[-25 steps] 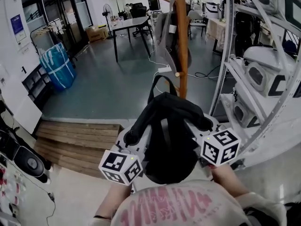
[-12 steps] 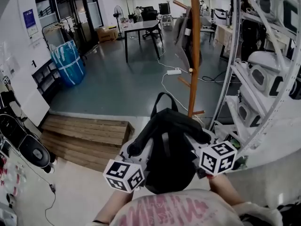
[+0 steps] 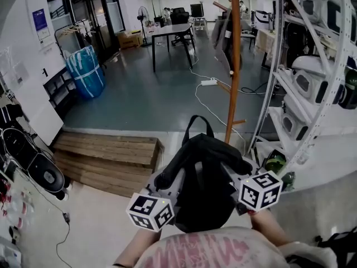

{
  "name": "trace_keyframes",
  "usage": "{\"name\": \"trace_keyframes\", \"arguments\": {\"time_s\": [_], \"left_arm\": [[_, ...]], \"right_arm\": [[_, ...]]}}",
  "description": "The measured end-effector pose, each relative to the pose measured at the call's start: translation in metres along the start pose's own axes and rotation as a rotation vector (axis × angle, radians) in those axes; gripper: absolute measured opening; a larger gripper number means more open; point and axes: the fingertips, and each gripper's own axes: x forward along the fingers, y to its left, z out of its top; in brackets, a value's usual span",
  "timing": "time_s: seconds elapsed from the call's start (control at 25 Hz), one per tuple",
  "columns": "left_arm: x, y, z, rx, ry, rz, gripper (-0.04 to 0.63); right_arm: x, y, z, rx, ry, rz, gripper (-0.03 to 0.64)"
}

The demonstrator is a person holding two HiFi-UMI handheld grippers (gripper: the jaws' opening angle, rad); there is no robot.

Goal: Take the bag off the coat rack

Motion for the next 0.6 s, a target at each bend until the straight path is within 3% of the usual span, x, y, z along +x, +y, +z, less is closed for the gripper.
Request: {"name": "trace_keyframes", "arguments": {"time_s": [0.36, 0.6], "left_arm": [[-0.049, -0.023, -0.022, -0.075, 0.005, -0.025, 0.083], [-0.064, -0.041, -0.026, -0.067, 0.005, -0.034, 0.083]], "right_arm": [[-0.037, 0.038, -0.034, 0.001, 0.034, 0.004, 0.152], [-0.056, 0.046, -0.044, 0.014, 0.047, 0.006, 0.152]]}}
